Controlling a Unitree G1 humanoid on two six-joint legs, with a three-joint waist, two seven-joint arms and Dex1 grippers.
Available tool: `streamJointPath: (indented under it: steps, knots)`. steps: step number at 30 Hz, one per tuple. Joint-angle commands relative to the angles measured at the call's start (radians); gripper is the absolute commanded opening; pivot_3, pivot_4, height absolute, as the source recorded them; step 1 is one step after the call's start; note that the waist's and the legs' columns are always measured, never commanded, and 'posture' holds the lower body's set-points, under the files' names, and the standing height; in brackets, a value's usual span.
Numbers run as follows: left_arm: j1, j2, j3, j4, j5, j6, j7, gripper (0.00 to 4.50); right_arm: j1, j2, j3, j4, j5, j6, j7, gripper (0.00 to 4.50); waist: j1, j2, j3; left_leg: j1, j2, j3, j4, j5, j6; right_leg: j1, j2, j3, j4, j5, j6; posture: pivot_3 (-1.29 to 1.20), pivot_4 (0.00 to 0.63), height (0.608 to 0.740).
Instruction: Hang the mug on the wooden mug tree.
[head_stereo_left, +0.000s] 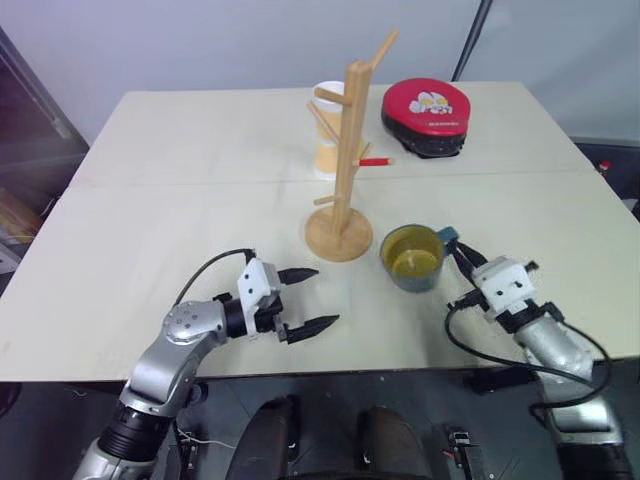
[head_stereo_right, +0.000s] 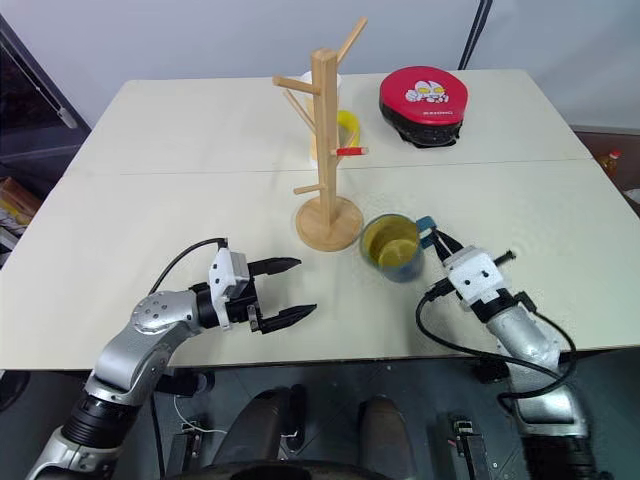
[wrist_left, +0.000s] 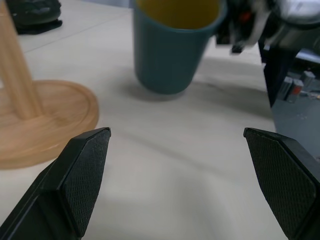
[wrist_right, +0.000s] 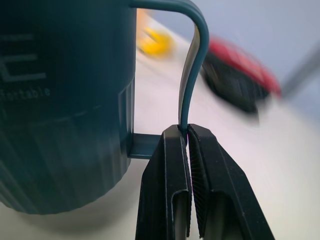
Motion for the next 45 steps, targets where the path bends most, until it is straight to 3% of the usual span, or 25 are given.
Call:
streamJointPath:
  steps: [1,7,14,41,45]
  knots:
    - [-0.009,0.016,0.039,0.002,-0.003,-0.026,-0.004,4.50,-0.070,-0.051,-0.001,-0.108,0.009,-0.012,0.053,0.03,-0.001,0.000,0.000,0.000,0.000,0.000,0.000,0.000,0.000,0.000,0.000,0.000,0.000,0.000,0.000,0.00,0.150,0.740]
    - [-0.032,0.024,0.071,0.017,-0.013,-0.038,-0.009,4.50,-0.261,-0.110,0.027,-0.153,0.062,0.116,0.143,0.03,0.004,-0.001,0.000,0.000,0.000,0.000,0.001,0.000,0.000,0.000,0.000,0.000,0.000,0.000,0.000,0.00,0.150,0.740]
    - [-0.053,0.019,0.092,0.007,-0.029,-0.038,-0.010,4.50,-0.415,-0.106,0.068,-0.137,0.118,0.260,0.211,0.03,0.004,-0.001,0.001,-0.001,0.000,0.000,0.001,0.000,0.000,0.000,-0.003,-0.001,-0.001,0.000,0.000,0.00,0.150,0.740]
    - [-0.111,0.019,0.105,-0.128,-0.074,0.060,0.072,4.50,-0.716,-0.041,0.214,0.173,0.086,0.305,0.314,0.03,0.000,-0.001,0.001,-0.001,0.000,0.000,0.000,0.000,0.000,0.000,0.000,-0.001,0.000,0.000,0.000,0.00,0.150,0.740]
    - [-0.124,0.016,0.108,-0.126,-0.081,0.065,0.075,4.50,-0.735,-0.035,0.213,0.192,0.077,0.295,0.306,1.55,-0.001,-0.001,0.001,-0.001,0.000,0.000,0.000,0.000,0.000,0.000,0.000,-0.001,0.000,0.000,0.000,0.00,0.150,0.740]
